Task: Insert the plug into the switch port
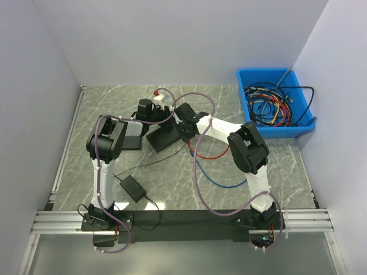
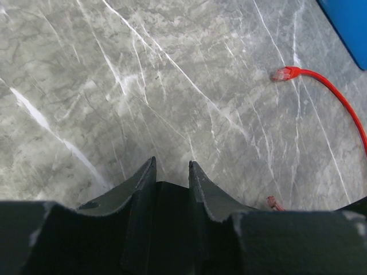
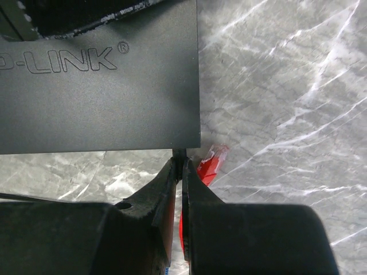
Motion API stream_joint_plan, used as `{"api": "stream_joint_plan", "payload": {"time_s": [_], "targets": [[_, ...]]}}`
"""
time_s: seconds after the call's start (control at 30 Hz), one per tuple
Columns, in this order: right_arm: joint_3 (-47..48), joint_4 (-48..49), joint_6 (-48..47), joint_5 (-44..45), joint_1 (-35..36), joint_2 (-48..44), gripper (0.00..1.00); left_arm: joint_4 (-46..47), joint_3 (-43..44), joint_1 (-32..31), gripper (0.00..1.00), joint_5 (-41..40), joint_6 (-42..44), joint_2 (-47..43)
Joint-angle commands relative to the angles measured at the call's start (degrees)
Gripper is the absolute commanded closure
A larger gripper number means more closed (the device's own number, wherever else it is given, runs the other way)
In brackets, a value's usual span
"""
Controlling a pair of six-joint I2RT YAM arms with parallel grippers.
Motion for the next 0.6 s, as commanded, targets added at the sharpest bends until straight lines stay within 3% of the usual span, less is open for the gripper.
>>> {"api": "stream_joint_plan", "payload": {"time_s": [0.0, 0.1, 0.27, 0.57], "targets": [[1.3, 25.9, -1.6, 1.3, -1.5, -5.6, 1.0, -11.2, -1.7, -5.5, 0.71, 7.1, 0.5, 3.2], [0.0, 29.8, -1.4, -0.4, -2.4, -5.9, 1.0, -11.3, -1.6, -5.6, 0.71, 7.2, 0.5, 3.3], [6.4, 25.3, -0.7, -1.3, -3.4, 0.3, 1.0, -11.6, -1.3, -5.6, 0.71, 7.4, 0.8, 3.5], [10.0, 25.9, 3.3, -4.2, -4.0, 1.7, 1.0, -12.0, -1.3, -6.1, 0.73, 7.1, 1.6, 3.3]]}}
